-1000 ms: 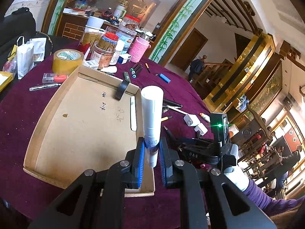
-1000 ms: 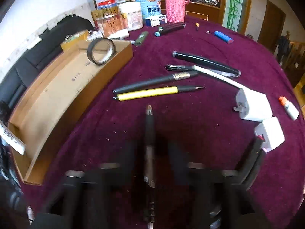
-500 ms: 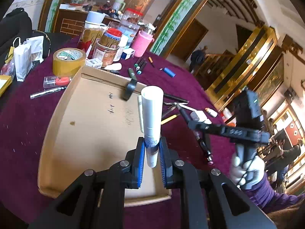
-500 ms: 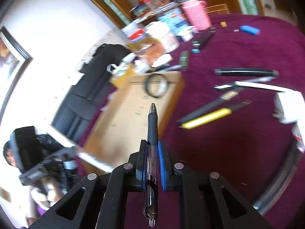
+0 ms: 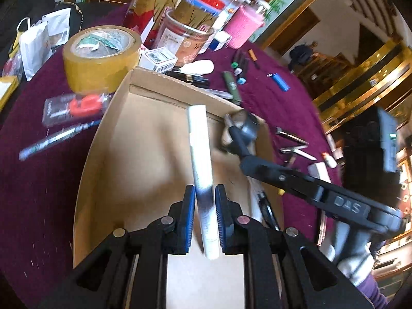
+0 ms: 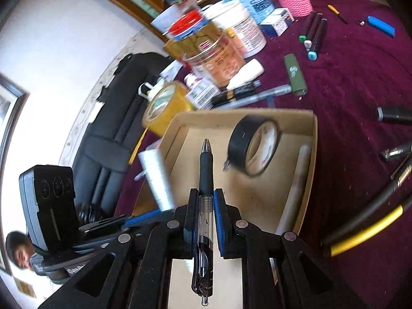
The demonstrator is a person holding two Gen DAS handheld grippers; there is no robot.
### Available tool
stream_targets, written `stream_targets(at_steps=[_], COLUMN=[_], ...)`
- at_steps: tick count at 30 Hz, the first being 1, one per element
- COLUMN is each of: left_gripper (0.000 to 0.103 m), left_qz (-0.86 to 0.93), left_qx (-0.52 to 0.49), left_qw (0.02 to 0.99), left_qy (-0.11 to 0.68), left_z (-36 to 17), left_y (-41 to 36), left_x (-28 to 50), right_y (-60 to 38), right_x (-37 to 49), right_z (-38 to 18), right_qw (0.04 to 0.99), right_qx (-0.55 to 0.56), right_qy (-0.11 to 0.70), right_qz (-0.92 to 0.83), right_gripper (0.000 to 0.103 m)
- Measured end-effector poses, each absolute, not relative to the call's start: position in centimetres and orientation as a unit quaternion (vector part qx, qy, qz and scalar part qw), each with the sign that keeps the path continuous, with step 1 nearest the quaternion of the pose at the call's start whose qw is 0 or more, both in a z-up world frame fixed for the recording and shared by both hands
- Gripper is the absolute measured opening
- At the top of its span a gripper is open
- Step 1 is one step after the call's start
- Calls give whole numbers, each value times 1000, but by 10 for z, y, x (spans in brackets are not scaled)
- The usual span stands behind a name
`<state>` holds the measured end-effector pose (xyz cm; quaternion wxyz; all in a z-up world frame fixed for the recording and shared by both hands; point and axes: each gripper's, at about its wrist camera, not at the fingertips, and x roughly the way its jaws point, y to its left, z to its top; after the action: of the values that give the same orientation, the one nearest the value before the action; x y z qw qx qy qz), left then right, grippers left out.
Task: Organize rigid objects
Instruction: 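Carry the marker and pen into the cardboard tray and open both tools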
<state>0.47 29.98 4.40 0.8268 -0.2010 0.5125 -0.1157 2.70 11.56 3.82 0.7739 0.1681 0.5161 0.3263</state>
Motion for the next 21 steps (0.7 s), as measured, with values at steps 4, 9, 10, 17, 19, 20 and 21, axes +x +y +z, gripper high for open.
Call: stream_targets(at_steps=[4, 9, 10, 17, 19, 20, 21], left_gripper=[15, 21, 26, 57, 60, 62, 64], left_qz=[-107, -89, -89, -73, -75, -78, -81], left_qx=[-185, -187, -191, -216, -224, -226, -228], left_qw=[825, 834, 835, 851, 852, 854, 856], left_qy=[524, 512, 509, 474, 467, 462, 458], left_z=[36, 35, 36, 53, 57, 59, 61], left_y=[290, 286, 287, 305, 307, 307, 307], left_x=[26, 31, 30, -7, -20, -28, -35], right_y=[118, 124, 125, 118, 114, 112, 109], right_x=[33, 41, 45, 37, 36, 36, 36], right_z=[40, 42, 40, 55, 55, 54, 54], right_qw=[785, 795, 793, 811, 811, 811, 810], right_qx=[159, 139, 140, 115, 116, 117, 119], right_qy=[511, 505, 508, 487, 488, 488, 490], right_qz=[311, 305, 307, 305, 302, 300, 298], right_gripper=[14, 15, 20, 47, 50, 51, 55])
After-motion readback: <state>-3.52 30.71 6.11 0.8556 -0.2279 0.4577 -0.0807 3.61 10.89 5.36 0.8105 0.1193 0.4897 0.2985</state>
